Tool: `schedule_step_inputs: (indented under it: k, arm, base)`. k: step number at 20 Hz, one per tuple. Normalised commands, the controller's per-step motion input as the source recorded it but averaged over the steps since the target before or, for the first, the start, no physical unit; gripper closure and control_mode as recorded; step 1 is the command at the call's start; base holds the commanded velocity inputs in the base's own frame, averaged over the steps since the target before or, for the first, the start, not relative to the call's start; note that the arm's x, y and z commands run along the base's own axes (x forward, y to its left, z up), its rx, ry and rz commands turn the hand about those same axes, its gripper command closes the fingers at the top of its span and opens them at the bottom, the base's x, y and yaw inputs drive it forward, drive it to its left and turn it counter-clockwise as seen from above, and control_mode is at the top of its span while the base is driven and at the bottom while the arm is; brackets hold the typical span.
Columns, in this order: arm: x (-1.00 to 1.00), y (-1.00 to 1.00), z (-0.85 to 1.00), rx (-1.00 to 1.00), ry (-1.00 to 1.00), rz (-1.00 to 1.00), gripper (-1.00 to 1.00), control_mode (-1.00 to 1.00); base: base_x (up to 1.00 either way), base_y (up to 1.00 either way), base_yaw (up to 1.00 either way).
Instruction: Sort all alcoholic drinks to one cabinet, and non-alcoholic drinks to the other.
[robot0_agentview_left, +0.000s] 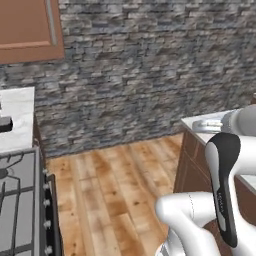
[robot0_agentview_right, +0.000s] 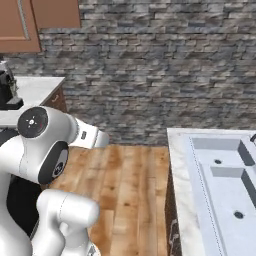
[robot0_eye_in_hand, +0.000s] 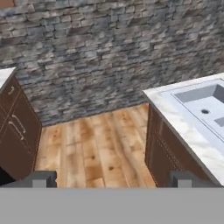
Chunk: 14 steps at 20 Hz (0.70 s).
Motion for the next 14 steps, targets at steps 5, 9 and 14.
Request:
schedule_step_inputs:
  k: [5,9,14]
  arm:
    - [0.00,0.00,0.00,0.00,0.00,0.00,-1.00,1.00]
    - [0.00,0.00,0.00,0.00,0.00,0.00,-1.00,1.00]
    - [0.00,0.00,0.00,0.00,0.00,0.00,-1.00,1.00]
  base:
    - [1.00,0.00,-0.10]
    - [1.00,-0.06,-0.06]
    - [1.00,-0.18,0.00]
